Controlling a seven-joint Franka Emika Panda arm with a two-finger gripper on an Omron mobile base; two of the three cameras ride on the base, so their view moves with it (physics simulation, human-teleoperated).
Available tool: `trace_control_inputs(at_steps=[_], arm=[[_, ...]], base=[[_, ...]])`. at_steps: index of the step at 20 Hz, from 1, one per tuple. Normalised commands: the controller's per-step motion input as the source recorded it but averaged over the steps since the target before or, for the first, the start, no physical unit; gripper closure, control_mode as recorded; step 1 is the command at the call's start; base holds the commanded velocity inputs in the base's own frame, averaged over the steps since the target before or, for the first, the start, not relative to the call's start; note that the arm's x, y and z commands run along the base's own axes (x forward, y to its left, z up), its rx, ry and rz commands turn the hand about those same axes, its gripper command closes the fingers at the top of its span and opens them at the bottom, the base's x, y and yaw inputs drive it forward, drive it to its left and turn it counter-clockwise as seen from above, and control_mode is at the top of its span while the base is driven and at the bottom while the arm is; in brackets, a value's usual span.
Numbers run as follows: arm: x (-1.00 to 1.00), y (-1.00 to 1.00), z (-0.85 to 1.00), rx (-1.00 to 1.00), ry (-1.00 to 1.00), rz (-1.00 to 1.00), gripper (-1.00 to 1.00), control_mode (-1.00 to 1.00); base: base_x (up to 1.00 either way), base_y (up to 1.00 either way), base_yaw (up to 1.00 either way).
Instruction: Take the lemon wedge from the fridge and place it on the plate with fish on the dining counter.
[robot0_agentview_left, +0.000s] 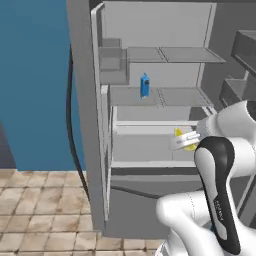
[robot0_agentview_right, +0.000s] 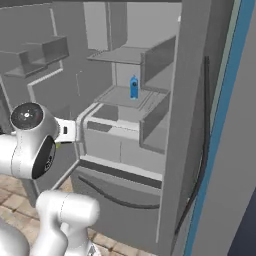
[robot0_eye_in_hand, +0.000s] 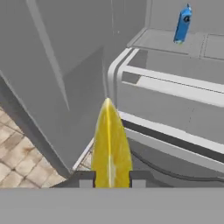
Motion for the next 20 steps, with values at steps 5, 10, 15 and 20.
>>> trace_control_inputs(at_steps=[5, 10, 15, 20], arm=[[0.00, 0.00, 0.00, 0.00, 0.00, 0.00, 1.00, 1.00], [0.00, 0.00, 0.00, 0.00, 0.00, 0.00, 1.00, 1.00], [0.00, 0.00, 0.00, 0.00, 0.00, 0.00, 1.00, 1.00], [0.00, 0.00, 0.00, 0.00, 0.00, 0.00, 1.00, 1.00]], base=[[-0.67, 0.00, 0.77], [-0.58, -0.04, 0.81], [-0.37, -0.01, 0.92], [-0.22, 0.00, 0.96]])
